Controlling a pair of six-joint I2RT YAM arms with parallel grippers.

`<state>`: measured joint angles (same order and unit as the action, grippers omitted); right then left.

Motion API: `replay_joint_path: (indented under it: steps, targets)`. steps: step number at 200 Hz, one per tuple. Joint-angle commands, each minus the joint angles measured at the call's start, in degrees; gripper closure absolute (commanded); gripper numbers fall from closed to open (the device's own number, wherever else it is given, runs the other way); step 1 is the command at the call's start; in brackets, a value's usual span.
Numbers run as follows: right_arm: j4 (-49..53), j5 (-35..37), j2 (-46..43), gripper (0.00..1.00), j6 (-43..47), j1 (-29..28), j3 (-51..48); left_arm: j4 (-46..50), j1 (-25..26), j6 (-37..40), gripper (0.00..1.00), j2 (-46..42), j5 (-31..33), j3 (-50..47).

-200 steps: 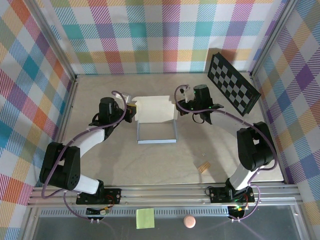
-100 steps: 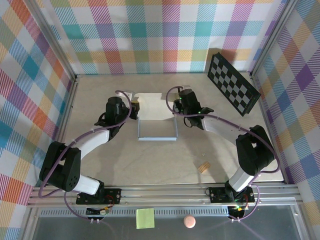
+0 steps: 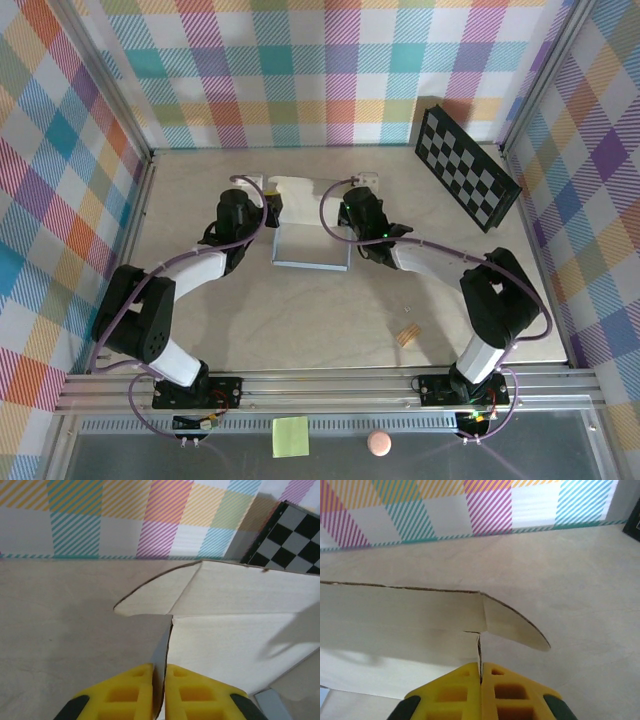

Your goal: Fold the paper box

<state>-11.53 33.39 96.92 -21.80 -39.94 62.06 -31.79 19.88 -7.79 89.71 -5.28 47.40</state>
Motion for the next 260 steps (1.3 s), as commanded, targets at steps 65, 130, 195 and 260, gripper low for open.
replay_joint_path:
  steps: [65, 130, 195, 260]
  targets:
    - [-14.0, 3.2, 5.5, 1.0, 3.4, -3.6, -0.7, -7.2, 2.7, -0.4, 0.88, 4.8, -9.1, 0.9]
    - [-15.5, 6.1, 5.3, 1.0, 3.0, -6.4, -4.0, -12.9, 4.6, -1.9, 0.97, 3.9, -8.9, -5.5]
    - [-17.7, 11.4, 4.4, 1.0, 3.2, -9.8, -7.8, -14.7, 7.2, -2.8, 1.0, 0.9, -6.5, -10.5]
    - [-19.4, 14.4, 3.0, 1.0, 1.5, -12.0, -12.3, -18.3, 11.6, -3.6, 1.0, -0.9, -0.2, -15.8]
